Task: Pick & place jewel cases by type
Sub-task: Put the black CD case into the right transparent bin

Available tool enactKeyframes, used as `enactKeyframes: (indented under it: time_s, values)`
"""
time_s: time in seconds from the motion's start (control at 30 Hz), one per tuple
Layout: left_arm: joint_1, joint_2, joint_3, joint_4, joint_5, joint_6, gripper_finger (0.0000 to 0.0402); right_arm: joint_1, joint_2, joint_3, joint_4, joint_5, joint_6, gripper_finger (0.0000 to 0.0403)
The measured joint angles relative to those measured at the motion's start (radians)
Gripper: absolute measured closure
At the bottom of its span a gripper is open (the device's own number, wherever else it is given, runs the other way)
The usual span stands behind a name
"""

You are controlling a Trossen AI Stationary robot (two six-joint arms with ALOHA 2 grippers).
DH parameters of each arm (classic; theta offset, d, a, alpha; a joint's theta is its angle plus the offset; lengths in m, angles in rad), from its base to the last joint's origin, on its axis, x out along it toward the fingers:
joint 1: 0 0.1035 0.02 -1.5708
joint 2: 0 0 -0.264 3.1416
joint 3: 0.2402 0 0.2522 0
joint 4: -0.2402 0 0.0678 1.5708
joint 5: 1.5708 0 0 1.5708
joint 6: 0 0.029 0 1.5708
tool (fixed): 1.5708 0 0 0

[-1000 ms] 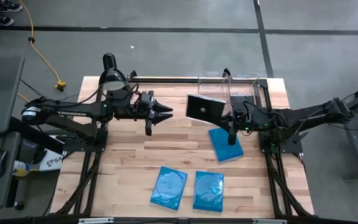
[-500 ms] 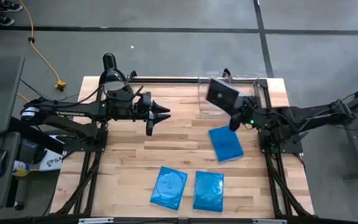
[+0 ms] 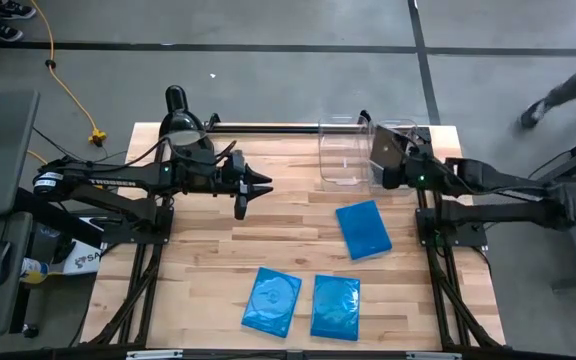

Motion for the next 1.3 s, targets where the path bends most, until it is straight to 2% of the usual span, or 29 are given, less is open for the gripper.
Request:
enactKeyframes:
  time_s: [0.27,0.53,0.83,1.07,1.3]
  values:
    - [0.000,0.000,0.000,-0.041,0.007,0.000,0.0285,-0.266,-0.040,0.000,-0.057,-0.145,-0.137,0.0395]
    - [0.000,0.000,0.000,-0.073,0.029,0.019,0.0285,-0.543,0.006,0.000,-0.068,-0.440,-0.327,0.0395]
    - [0.000,0.000,0.000,-0.074,0.047,0.019,0.0285,-0.799,0.123,0.000,-0.068,-0.752,-0.518,0.0395]
    - [0.000,0.000,0.000,-0.074,0.055,0.019,0.0285,-0.910,0.222,0.000,-0.073,-0.867,-0.616,0.0393]
    - [0.000,0.000,0.000,-0.074,0.055,0.019,0.0285,-0.964,0.281,0.004,-0.106,-0.893,-0.694,0.0393]
